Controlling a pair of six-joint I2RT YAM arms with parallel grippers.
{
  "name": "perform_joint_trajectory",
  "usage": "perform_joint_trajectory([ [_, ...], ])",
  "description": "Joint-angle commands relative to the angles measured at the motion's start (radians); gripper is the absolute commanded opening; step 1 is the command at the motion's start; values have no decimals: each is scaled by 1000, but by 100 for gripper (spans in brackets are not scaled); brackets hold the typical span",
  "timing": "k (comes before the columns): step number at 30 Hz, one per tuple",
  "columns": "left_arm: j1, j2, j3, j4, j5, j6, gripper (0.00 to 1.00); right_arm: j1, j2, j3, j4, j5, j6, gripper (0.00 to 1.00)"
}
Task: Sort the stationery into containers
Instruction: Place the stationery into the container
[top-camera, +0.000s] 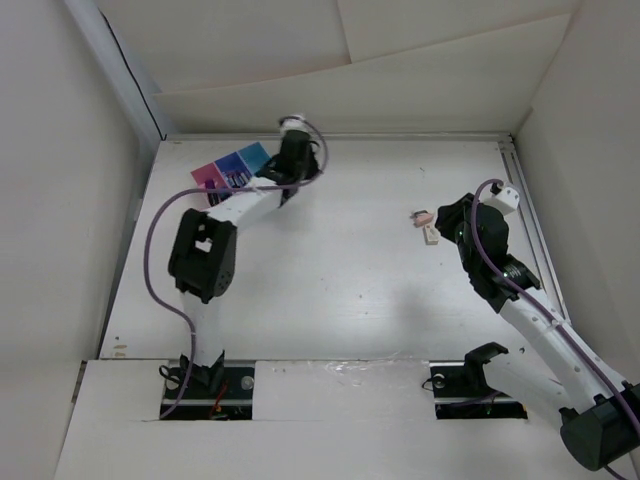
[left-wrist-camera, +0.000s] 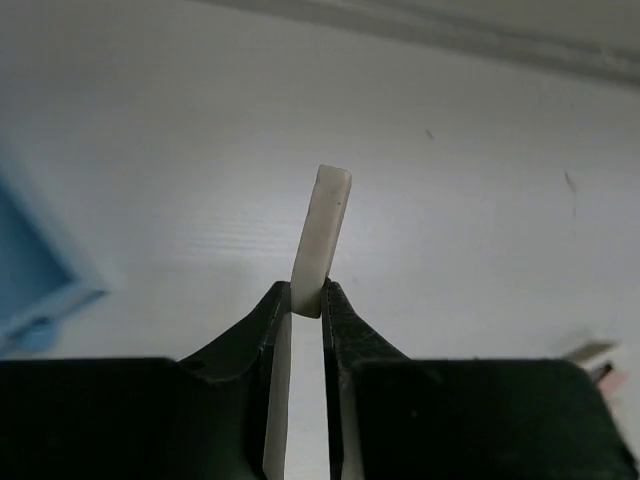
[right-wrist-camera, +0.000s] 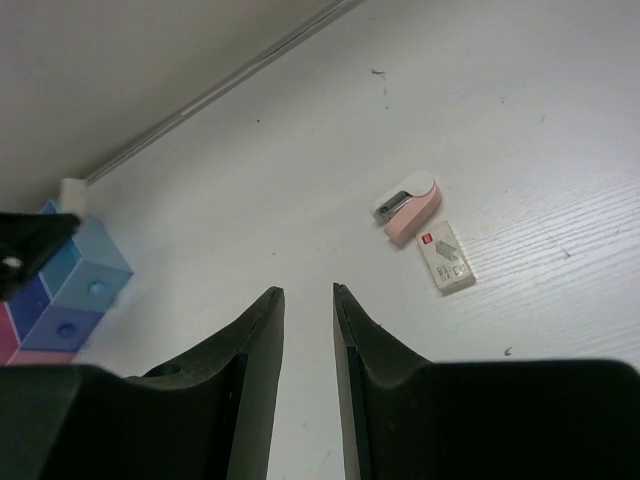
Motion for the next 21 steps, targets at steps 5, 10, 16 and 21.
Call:
perform_joint_trajectory([
  [5,274,-177,-163,39,55,-298,0,8,-9,28,37,-20,1,32],
  [10,299,-131,-67,-51,9,-288,0,17,9,28,37,-30,1,32],
  [16,299,-45,56,-143,9,-277,0,17,19,28,37,-30,1,32],
  [21,299,-3,87,-191,-68,-298,0,17,19,38,37,-30,1,32],
])
